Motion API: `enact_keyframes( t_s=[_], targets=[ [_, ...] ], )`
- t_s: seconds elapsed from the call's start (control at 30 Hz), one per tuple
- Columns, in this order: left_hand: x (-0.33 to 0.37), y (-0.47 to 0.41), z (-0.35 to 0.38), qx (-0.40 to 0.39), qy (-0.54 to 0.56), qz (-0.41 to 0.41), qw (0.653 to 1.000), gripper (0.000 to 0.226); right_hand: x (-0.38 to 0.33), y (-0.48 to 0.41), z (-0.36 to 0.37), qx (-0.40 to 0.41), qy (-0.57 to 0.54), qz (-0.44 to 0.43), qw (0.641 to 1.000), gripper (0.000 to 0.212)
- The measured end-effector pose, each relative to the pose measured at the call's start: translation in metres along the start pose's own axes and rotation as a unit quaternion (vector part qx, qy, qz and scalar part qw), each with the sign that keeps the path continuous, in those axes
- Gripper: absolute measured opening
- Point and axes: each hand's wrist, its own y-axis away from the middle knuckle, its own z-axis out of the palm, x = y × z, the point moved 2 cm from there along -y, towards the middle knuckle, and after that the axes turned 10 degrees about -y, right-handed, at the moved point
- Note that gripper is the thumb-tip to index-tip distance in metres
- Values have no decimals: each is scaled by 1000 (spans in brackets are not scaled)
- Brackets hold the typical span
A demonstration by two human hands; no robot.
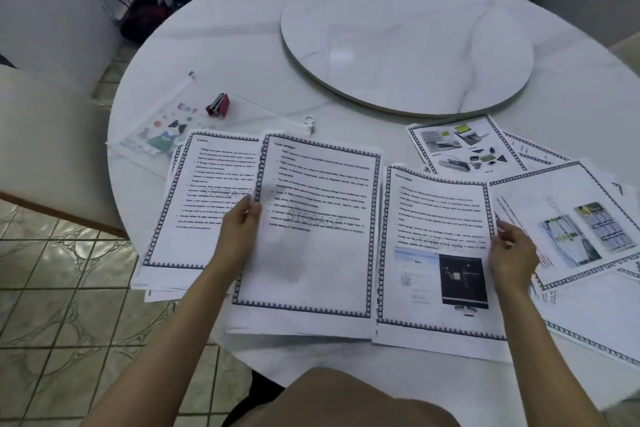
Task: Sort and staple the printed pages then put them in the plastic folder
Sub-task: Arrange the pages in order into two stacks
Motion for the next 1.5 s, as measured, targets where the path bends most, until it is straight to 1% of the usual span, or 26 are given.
enact_keyframes(
  t_s=[0.1,0.23,0.47,0.6,0.63,0.7,0.73,0.87,0.97,1.0,1.03,1.1,1.23,1.37,1.43,1.5],
  targets=[
    [6,-6,-16,25,34,-4,999,19,1,8,6,21,0,-13,1000,33],
    [19,-4,-31,43,71,-10,996,19,-8,17,13,19,6,-41,999,32],
    [29,2,-27,33,104,-7,994,22,-37,46,36,2,22,-136,990,27],
    [33,5,-17,28,115,-5,993,23,-54,59,44,-8,54,-145,988,24],
    [34,6,-15,25,116,-4,993,23,-57,60,46,-27,49,-142,988,24],
    [35,6,-12,20,118,-2,993,23,-60,63,49,-92,37,-138,985,23],
    [36,7,-11,19,121,-1,993,23,-60,65,51,-122,51,-145,981,23],
    [38,6,-12,20,124,-4,992,23,-51,72,58,-201,165,-182,948,28],
    [37,4,-16,27,134,-14,991,22,-39,78,61,-280,195,-175,924,38],
    [38,4,-16,27,135,-17,990,23,-37,80,62,-296,207,-171,917,43],
    [37,4,-16,27,137,-19,990,23,-34,81,64,-299,219,-171,913,47],
    [37,4,-15,21,141,-23,990,23,-33,84,67,-280,242,-180,911,49],
    [34,7,-7,8,141,-31,990,23,-35,87,77,-232,272,-187,915,44],
    [31,9,-1,-3,141,-47,989,23,-34,84,77,-215,284,-178,917,43],
    [29,9,-1,-9,144,-55,988,22,-38,81,74,-222,257,-175,924,38],
    [28,10,1,-16,148,-56,987,20,-46,76,70,-221,174,-144,949,28]
  ],
)
